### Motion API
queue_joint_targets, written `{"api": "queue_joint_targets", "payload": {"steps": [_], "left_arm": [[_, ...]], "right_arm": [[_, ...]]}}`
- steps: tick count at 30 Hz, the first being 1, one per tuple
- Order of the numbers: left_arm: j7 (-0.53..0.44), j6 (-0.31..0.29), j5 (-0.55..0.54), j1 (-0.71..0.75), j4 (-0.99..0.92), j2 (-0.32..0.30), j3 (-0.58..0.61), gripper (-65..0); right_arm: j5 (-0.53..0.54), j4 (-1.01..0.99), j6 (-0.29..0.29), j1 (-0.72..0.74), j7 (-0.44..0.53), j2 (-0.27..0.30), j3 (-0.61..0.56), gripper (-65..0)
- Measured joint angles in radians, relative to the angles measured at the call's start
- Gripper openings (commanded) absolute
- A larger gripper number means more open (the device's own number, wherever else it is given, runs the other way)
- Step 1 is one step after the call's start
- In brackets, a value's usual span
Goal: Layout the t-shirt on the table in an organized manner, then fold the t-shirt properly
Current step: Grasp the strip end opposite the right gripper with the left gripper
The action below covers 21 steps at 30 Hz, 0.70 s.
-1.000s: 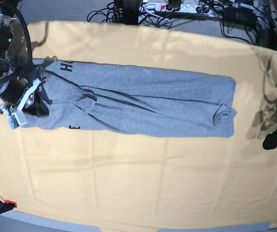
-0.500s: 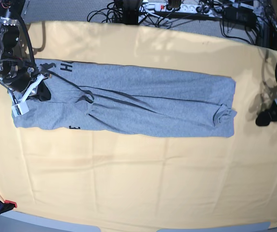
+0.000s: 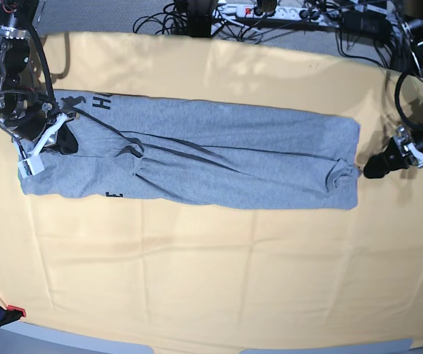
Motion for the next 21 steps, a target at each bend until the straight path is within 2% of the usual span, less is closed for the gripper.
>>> {"api": "queue_joint_targets", "payload": {"steps": [9, 14, 17, 21], "left_arm": [[-0.022, -0.005, -0.016, -0.026, 0.005, 0.055, 0.162, -22.6], [0.037, -0.005, -0.013, -0.073, 0.007, 0.098, 0.243, -22.6], [0.042, -0.005, 0.0, -0.105, 0.015, 0.135, 0.253, -22.6], [0.058, -0.002, 0.003, -0.121, 0.055, 0.14, 0.259, -23.4]], "right_arm": [[0.0, 0.0, 0.0, 0.0, -0.004, 0.0, 0.0, -65.0], [0.0, 0.0, 0.0, 0.001, -0.005, 0.0, 0.0, -65.0], [-0.001, 0.0, 0.0, 0.003, -0.008, 0.0, 0.0, -65.0], [-0.001, 0.0, 0.0, 0.003, -0.008, 0.0, 0.0, -65.0]]}}
